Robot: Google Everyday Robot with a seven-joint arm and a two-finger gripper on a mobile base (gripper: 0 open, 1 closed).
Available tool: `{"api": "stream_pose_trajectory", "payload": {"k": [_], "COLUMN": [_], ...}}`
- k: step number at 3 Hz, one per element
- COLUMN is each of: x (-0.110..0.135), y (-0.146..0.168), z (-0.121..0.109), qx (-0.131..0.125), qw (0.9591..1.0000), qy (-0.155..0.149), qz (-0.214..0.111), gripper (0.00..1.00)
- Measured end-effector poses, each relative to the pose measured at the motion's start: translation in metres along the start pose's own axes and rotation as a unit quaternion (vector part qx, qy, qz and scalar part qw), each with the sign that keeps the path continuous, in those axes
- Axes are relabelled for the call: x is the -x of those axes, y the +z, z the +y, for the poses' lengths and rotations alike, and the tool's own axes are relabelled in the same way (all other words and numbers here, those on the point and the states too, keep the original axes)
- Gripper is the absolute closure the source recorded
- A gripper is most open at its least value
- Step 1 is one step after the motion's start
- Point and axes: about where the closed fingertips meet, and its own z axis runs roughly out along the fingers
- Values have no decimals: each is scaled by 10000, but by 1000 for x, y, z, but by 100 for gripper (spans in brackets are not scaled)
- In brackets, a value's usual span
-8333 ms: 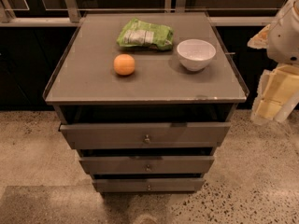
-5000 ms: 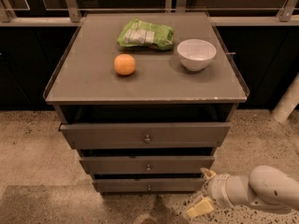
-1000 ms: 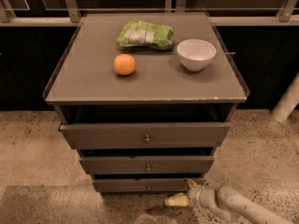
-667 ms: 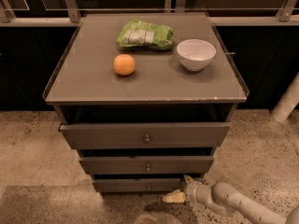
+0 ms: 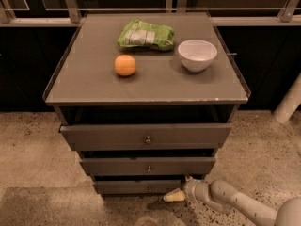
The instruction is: Open bottom drawer
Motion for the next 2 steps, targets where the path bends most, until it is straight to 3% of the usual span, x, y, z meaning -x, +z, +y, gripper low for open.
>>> {"api": "stream_pose_trajectory", "payload": {"k": [2], "x": [-5], "y": [3], "z": [-8], "qx": [-127], "qw": [9999], "qy": [-71], "qz": [77], "gripper": [0]}}
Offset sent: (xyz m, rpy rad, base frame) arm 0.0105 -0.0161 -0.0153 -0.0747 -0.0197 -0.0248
